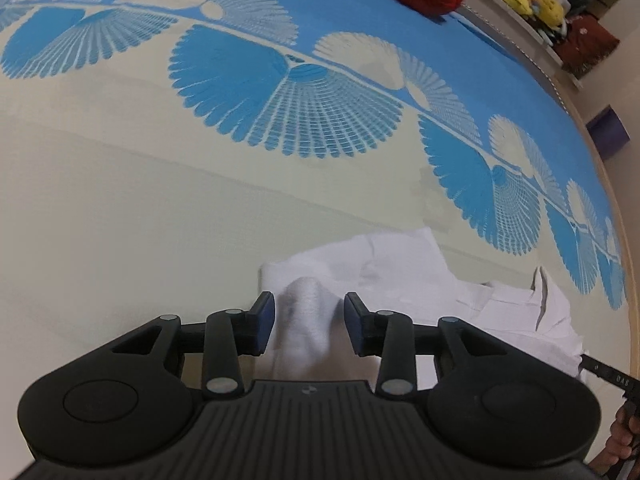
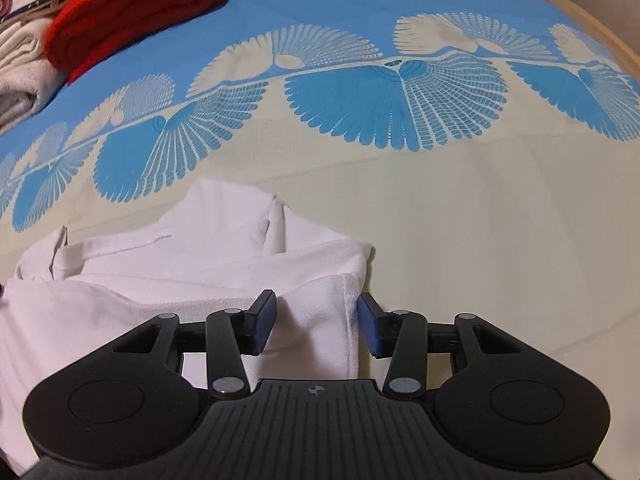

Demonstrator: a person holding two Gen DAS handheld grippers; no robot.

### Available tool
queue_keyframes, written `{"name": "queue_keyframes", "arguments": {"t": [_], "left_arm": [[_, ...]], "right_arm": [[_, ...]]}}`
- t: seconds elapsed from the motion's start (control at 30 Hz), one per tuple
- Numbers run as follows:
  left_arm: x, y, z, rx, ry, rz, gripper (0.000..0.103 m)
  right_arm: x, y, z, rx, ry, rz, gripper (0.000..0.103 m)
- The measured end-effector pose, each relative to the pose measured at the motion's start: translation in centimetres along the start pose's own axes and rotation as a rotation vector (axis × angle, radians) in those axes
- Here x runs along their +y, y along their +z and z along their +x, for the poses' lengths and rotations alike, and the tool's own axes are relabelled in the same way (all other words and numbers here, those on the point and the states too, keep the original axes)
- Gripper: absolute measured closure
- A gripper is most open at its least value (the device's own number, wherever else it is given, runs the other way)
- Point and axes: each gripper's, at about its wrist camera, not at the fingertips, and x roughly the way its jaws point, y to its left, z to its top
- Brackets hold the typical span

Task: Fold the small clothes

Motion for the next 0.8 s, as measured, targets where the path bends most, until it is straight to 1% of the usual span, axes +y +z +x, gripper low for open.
{"name": "queue_keyframes", "arguments": {"t": [0.03, 0.07, 0.1, 0.13, 0.2, 0.23, 0.3, 0.33, 0.4, 0.43, 0.47, 0.53, 0.57, 0.6, 0.63, 0.67, 0.7, 0.8], "left_arm": [[-0.4, 0.0, -0.1, -0.008, 0.006, 0.02, 0.077], [-0.7, -0.1, -0.2, -0.016, 0.015, 0.041, 0.094], [-1.1, -0.1, -0.3, -0.024, 0.022, 0.062, 0.096], [-1.2, -0.1, -0.6, -0.038, 0.025, 0.071, 0.096], [-1.1, 0.3, -1.4, -0.082, 0.009, 0.051, 0.097], [-0.8, 0.7, -1.9, -0.12, -0.006, 0.023, 0.097], [0.0, 1.2, -3.2, -0.219, -0.027, -0.032, 0.097], [0.1, 1.4, -3.7, -0.26, -0.022, -0.043, 0.097], [0.2, 1.7, -4.0, -0.304, -0.02, -0.061, 0.097], [0.2, 1.9, -3.9, -0.307, -0.017, -0.067, 0.096], [0.1, 2.0, -3.5, -0.299, -0.006, -0.071, 0.092], [-0.1, 2.2, -2.8, -0.273, 0.064, -0.086, 0.075], [0.0, 2.2, -2.6, -0.261, 0.084, -0.093, 0.065], [0.2, 2.2, -2.7, -0.249, 0.081, -0.104, 0.064], [0.6, 2.1, -3.0, -0.243, 0.061, -0.113, 0.064], [0.7, 2.0, -3.2, -0.237, 0.029, -0.113, 0.064], [0.7, 1.8, -3.5, -0.231, 0.002, -0.099, 0.064], [-0.3, 1.2, -3.5, -0.185, -0.07, 0.002, 0.064]], "right_arm": [[0.1, 0.0, 0.0, -0.003, -0.004, -0.006, 0.073], [0.0, 0.1, 0.0, -0.005, -0.003, -0.011, 0.089], [0.1, 0.1, -0.1, -0.013, -0.004, -0.015, 0.096], [0.1, 0.2, -0.4, -0.035, -0.01, -0.018, 0.097], [0.3, 0.5, -1.7, -0.131, -0.011, -0.005, 0.098], [0.4, 0.8, -2.9, -0.209, -0.005, 0.014, 0.098], [0.3, 1.2, -5.3, -0.37, 0.035, 0.061, 0.098], [0.4, 1.3, -5.9, -0.424, 0.031, 0.075, 0.098], [0.5, 1.6, -6.2, -0.473, 0.011, 0.091, 0.098], [0.7, 1.8, -5.9, -0.479, -0.004, 0.095, 0.098], [1.0, 2.1, -5.3, -0.47, -0.024, 0.09, 0.098], [1.7, 2.5, -3.5, -0.419, -0.084, 0.069, 0.097], [1.8, 2.7, -2.5, -0.379, -0.121, 0.072, 0.092], [1.9, 2.9, -1.7, -0.331, -0.16, 0.085, 0.08], [1.9, 3.1, -1.3, -0.295, -0.187, 0.096, 0.073], [1.9, 3.0, -1.3, -0.28, -0.195, 0.104, 0.064], [1.9, 2.8, -1.7, -0.283, -0.183, 0.107, 0.064], [2.3, 2.1, -3.2, -0.288, -0.128, 0.067, 0.063]]}}
